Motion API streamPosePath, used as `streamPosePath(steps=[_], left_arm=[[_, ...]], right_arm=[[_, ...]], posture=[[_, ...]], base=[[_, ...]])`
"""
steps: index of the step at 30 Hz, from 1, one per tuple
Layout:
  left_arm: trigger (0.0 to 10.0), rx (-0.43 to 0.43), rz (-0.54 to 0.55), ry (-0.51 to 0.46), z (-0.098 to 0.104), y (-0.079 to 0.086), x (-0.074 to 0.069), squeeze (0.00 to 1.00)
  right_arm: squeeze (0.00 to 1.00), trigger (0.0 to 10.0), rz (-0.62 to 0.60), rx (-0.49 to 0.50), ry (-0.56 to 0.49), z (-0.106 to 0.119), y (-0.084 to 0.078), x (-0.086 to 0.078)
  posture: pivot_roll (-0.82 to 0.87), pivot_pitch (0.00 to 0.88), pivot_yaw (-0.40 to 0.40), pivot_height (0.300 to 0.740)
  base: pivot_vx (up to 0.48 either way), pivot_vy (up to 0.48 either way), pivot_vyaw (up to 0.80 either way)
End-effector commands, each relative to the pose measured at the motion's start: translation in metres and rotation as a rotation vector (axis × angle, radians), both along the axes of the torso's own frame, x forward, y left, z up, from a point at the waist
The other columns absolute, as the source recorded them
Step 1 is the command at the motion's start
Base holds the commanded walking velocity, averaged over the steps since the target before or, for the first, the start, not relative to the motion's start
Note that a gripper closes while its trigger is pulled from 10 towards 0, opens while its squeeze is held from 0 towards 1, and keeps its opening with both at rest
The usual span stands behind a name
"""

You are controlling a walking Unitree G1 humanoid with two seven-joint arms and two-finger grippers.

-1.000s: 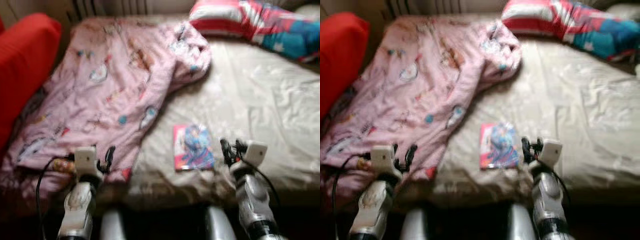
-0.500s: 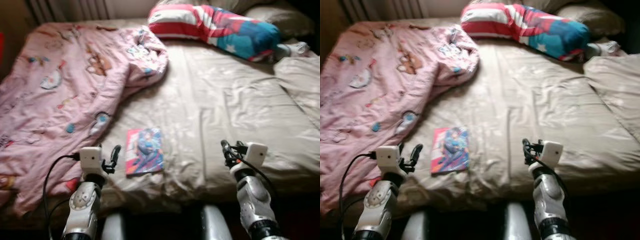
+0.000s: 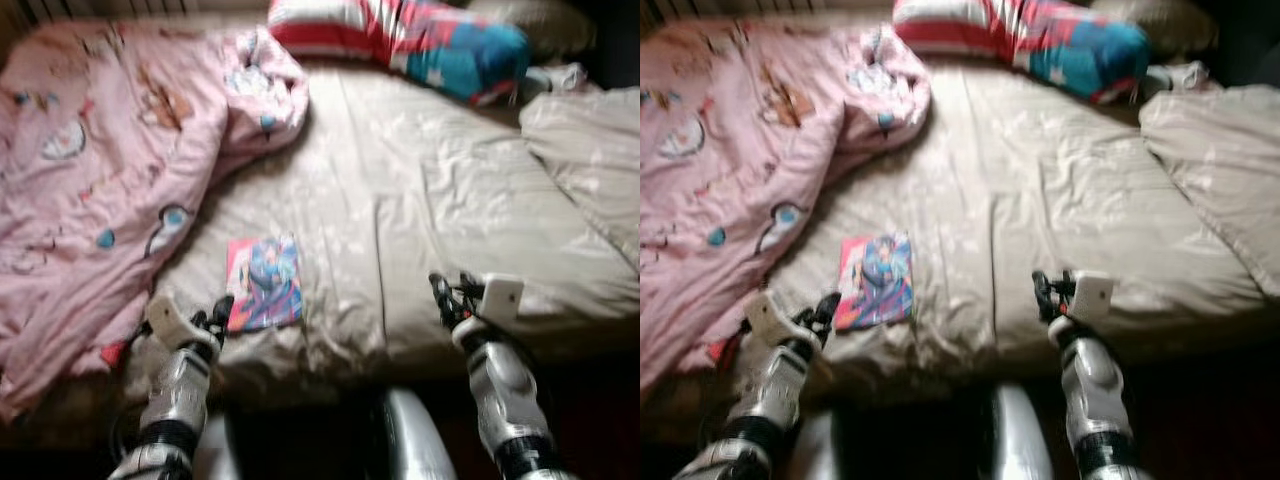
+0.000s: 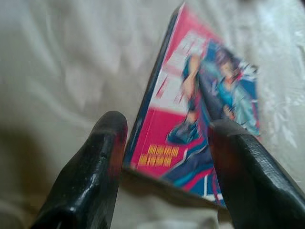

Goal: Clean up the room

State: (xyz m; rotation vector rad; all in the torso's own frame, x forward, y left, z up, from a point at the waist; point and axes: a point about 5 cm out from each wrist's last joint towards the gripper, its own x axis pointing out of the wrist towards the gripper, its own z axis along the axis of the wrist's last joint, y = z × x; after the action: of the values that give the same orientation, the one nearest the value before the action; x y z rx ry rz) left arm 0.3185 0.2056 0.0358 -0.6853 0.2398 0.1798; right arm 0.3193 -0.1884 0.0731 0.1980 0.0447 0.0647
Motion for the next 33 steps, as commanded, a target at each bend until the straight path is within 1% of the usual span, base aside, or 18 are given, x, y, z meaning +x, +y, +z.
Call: streamPosePath(steps=[1,3,4,8,11,12,15,16,17,18,21,24,25,26,27,29,33], left_arm=[[10.0,-0.038,0.028,0.045,-0.01,0.0,-0.006,0.0],[10.0,-0.053,0.041,0.048,-0.011,0.0,-0.006,0.0],[10.0,-0.096,0.066,0.043,-0.012,0.0,-0.006,0.0],[10.0,-0.138,0.088,0.039,-0.015,0.001,-0.009,0.0],[10.0,-0.168,0.1,-0.001,-0.014,0.004,-0.01,0.0],[10.0,-0.164,0.1,-0.01,-0.013,0.004,-0.009,0.0],[10.0,-0.131,0.129,-0.11,0.002,0.016,-0.004,0.0],[10.0,-0.131,0.129,-0.11,0.002,0.016,-0.004,0.0],[10.0,-0.12,0.134,-0.139,0.007,0.018,-0.002,0.0],[10.0,-0.12,0.134,-0.139,0.007,0.018,-0.002,0.0],[10.0,-0.067,0.142,-0.24,0.029,0.026,0.007,0.0],[10.0,-0.037,0.119,-0.274,0.038,0.024,0.012,0.0],[10.0,-0.037,0.119,-0.274,0.038,0.024,0.012,0.0],[10.0,-0.012,0.093,-0.285,0.043,0.022,0.014,0.0],[10.0,-0.012,0.093,-0.285,0.043,0.022,0.014,0.0],[10.0,0.018,0.062,-0.319,0.051,0.018,0.017,0.0],[10.0,-0.007,0.02,-0.335,0.053,0.012,0.019,0.0]], right_arm=[[0.0,10.0,0.003,-0.002,0.015,-0.002,-0.004,-0.003],[0.0,10.0,0.003,-0.008,0.017,-0.002,-0.005,-0.003],[0.0,10.0,0.016,-0.018,0.01,0.002,-0.007,-0.003],[0.0,10.0,0.025,-0.028,0.013,0.005,-0.01,-0.003],[0.0,10.0,0.025,-0.027,0.016,0.007,-0.011,-0.003],[0.0,10.0,0.025,-0.027,0.017,0.007,-0.011,-0.002],[0.0,10.0,0.029,-0.029,0.016,0.008,-0.011,-0.003],[0.0,10.0,0.029,-0.029,0.016,0.008,-0.011,-0.003],[0.0,10.0,0.03,-0.029,0.015,0.008,-0.011,-0.003],[0.0,10.0,0.03,-0.029,0.015,0.008,-0.011,-0.003],[0.0,10.0,0.016,-0.022,0.025,0.005,-0.012,-0.007],[0.0,10.0,0.013,-0.02,0.031,0.004,-0.012,-0.009],[0.0,10.0,0.013,-0.02,0.031,0.004,-0.012,-0.009],[0.0,10.0,0.011,-0.019,0.033,0.003,-0.012,-0.01],[0.0,10.0,0.011,-0.019,0.033,0.003,-0.012,-0.01],[0.0,10.0,0.003,-0.014,0.036,0.002,-0.011,-0.011],[0.0,10.0,-0.003,-0.01,0.036,0.002,-0.012,-0.011]], posture=[[-0.09,0.283,-0.1,0.592],[-0.09,0.282,-0.103,0.592],[-0.09,0.295,-0.121,0.592],[-0.08,0.297,-0.133,0.592],[-0.08,0.305,-0.139,0.592],[-0.08,0.308,-0.14,0.592],[-0.08,0.313,-0.137,0.592],[-0.08,0.313,-0.137,0.592],[-0.08,0.316,-0.135,0.592],[-0.08,0.316,-0.135,0.592],[-0.07,0.332,-0.125,0.592],[-0.07,0.335,-0.114,0.592],[-0.07,0.335,-0.114,0.592],[-0.07,0.336,-0.112,0.592],[-0.07,0.336,-0.112,0.592],[-0.07,0.339,-0.102,0.592],[-0.06,0.348,-0.099,0.592]], base=[[0.0,0.0,0.0],[0.0,0.0,0.0],[0.0,0.0,0.0],[0.0,0.0,0.0],[0.0,0.0,0.0],[0.0,0.0,0.0],[0.0,0.0,0.0],[0.0,0.0,0.0],[0.0,0.0,0.0],[0.0,0.0,0.0],[0.0,0.0,0.0],[0.0,0.0,0.0],[0.0,0.0,0.0],[0.0,0.0,0.0],[0.0,0.0,0.0],[0.0,0.0,0.0],[0.0,0.0,0.0]])
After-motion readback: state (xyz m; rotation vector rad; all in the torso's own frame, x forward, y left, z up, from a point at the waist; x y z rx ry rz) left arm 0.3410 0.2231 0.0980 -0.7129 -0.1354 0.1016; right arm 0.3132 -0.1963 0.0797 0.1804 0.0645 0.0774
